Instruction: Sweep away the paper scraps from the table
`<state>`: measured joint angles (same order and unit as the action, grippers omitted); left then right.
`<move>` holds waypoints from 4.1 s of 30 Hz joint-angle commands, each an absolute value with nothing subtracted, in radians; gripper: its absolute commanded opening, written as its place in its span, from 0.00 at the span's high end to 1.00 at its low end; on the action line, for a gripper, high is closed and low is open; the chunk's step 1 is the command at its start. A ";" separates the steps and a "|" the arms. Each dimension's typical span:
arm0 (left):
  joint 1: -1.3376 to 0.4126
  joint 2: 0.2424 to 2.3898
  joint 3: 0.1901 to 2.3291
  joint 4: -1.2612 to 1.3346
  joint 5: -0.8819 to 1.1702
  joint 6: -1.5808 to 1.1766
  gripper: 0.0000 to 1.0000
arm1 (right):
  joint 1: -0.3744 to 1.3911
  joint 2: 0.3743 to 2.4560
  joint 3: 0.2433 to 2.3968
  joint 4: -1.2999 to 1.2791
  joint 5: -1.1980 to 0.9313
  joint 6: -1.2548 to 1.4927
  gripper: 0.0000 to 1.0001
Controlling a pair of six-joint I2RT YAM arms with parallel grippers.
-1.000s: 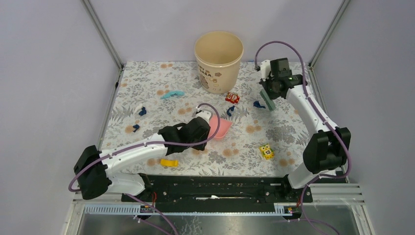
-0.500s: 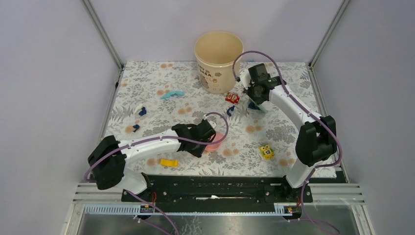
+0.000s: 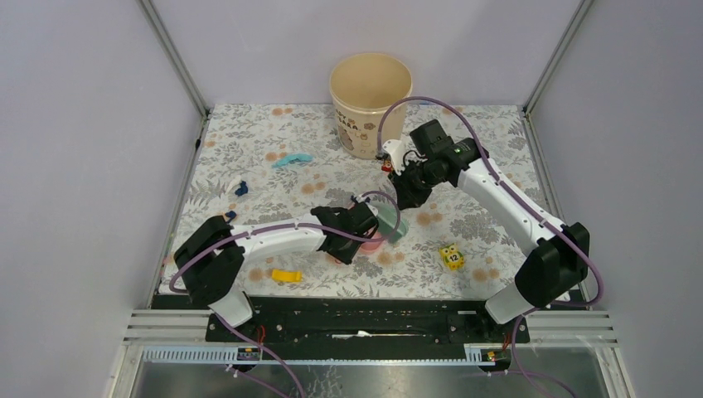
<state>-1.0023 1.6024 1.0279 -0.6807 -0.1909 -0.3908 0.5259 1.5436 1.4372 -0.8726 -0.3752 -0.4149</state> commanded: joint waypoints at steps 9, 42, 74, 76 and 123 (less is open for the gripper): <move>-1.006 1.506 1.047 -0.656 -0.189 -0.420 1.00 | 0.523 1.530 1.735 -1.151 -0.456 -0.479 1.00; -0.868 1.572 1.092 -0.862 -0.121 -0.381 1.00 | 0.651 1.943 1.811 -0.931 -0.383 -0.328 1.00; -0.899 1.134 0.871 -0.928 -0.126 -0.642 1.00 | 0.672 1.817 1.994 -0.677 -0.437 -0.512 1.00; -0.906 1.100 0.845 -0.936 -0.122 -0.673 1.00 | 0.684 1.861 2.006 -0.610 -0.432 -0.557 1.00; -1.003 0.896 0.855 -1.306 -0.180 -0.877 1.00 | 0.842 1.667 1.597 -0.583 -0.422 -0.803 1.00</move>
<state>-0.9989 0.9104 0.7990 -1.2736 -0.1570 -0.8833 0.8330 1.7985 1.6093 -0.5247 -0.3599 -1.0271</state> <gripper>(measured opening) 0.335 0.115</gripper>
